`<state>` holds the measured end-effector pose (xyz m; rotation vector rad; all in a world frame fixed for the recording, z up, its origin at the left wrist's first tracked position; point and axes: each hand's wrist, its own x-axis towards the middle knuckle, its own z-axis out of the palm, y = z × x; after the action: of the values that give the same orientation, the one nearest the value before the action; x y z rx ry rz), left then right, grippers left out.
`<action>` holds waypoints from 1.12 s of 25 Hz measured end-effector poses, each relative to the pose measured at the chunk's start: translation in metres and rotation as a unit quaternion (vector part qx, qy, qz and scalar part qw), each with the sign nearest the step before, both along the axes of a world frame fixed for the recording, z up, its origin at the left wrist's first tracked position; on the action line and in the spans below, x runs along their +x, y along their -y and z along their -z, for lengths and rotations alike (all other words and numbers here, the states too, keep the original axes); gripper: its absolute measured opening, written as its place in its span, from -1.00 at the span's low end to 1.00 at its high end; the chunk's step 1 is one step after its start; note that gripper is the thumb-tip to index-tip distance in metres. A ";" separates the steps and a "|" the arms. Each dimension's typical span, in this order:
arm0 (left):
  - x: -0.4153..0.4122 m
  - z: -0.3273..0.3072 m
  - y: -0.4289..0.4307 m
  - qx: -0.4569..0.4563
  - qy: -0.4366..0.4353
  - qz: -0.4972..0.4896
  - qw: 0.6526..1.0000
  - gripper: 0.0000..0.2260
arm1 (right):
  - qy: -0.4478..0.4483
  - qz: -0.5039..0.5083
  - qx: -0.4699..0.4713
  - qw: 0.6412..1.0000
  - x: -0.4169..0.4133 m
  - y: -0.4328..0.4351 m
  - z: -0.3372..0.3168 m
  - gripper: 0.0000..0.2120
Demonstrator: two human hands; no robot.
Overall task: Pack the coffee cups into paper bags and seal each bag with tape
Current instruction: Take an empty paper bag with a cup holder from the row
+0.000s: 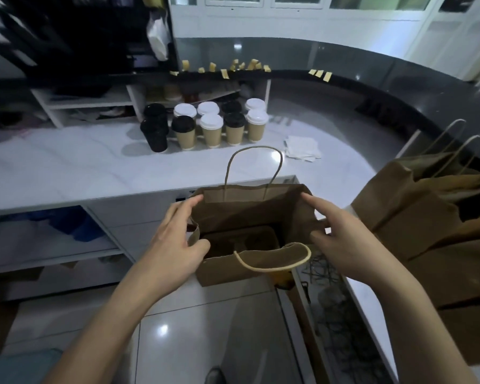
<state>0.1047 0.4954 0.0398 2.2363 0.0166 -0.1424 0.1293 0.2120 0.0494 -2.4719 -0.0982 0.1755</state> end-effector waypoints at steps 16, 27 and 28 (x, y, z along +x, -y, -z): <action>0.026 0.015 -0.099 0.009 0.006 -0.088 0.996 -0.30 | -0.016 -0.076 0.030 0.997 0.083 -0.115 0.002 -0.34; 0.095 0.019 -0.126 0.042 0.006 -0.186 0.982 -0.30 | -0.033 -0.164 0.069 0.984 0.196 -0.159 0.014 -0.35; 0.101 0.018 -0.126 0.044 0.006 -0.194 0.980 -0.29 | -0.034 -0.169 0.071 0.982 0.206 -0.161 0.014 -0.36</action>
<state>0.2052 0.6215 0.0215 2.2757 0.4570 0.0849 0.3348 0.3732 0.0352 -2.2880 -0.4857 0.3851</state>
